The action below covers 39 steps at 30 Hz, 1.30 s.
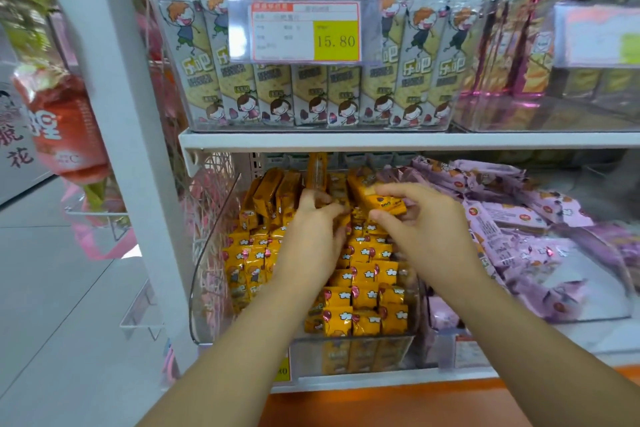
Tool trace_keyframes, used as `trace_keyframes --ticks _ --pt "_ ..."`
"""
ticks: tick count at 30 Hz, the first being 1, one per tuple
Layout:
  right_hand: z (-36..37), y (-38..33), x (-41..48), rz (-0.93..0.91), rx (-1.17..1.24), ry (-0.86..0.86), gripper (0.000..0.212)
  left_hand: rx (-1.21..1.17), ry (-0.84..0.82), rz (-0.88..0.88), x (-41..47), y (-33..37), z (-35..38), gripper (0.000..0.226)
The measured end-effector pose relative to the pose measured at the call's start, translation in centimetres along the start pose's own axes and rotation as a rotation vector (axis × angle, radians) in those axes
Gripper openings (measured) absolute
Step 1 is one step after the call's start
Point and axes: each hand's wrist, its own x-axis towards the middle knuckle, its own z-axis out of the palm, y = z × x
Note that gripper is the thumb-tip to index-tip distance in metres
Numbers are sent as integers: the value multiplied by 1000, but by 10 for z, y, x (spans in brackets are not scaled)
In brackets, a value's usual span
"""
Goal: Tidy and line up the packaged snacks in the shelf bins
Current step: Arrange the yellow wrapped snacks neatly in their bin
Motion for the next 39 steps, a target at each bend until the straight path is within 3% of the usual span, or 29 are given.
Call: trace_keyframes --ticks 5,8,10,13,15,17,21,25,30,33,39 --pt "-3 -1 -6 215 390 43 11 -236 135 -59 -8 -1 -3 10" --pt "-3 -3 -10 339 571 121 13 -440 185 -87 -15 -2 -11 29" --pt "-3 -3 -14 461 699 117 11 -572 159 -144 -17 -2 -20 30" --pt "-1 -7 -20 614 975 -18 36 -698 176 -141 -22 -5 -39 33" --pt "0 -14 -24 611 1072 -156 50 -728 224 -106 -26 -8 -55 38" --pt "1 -24 -28 528 1012 -304 49 -714 254 -66 -30 -14 -69 43" --pt "11 -36 -37 262 661 -469 49 -649 194 -22 -36 -31 -82 51" --pt "27 -39 -42 108 445 -489 34 -600 31 -23 -40 -46 -74 56" --pt "38 -32 -42 28 72 -607 45 -702 -130 -108 -41 -53 -58 53" --pt "39 -28 -44 -88 -132 -649 28 -707 -216 -136 -41 -58 -45 57" --pt "39 -23 -47 -106 -146 -563 32 -736 -247 -154 -39 -51 -31 55"
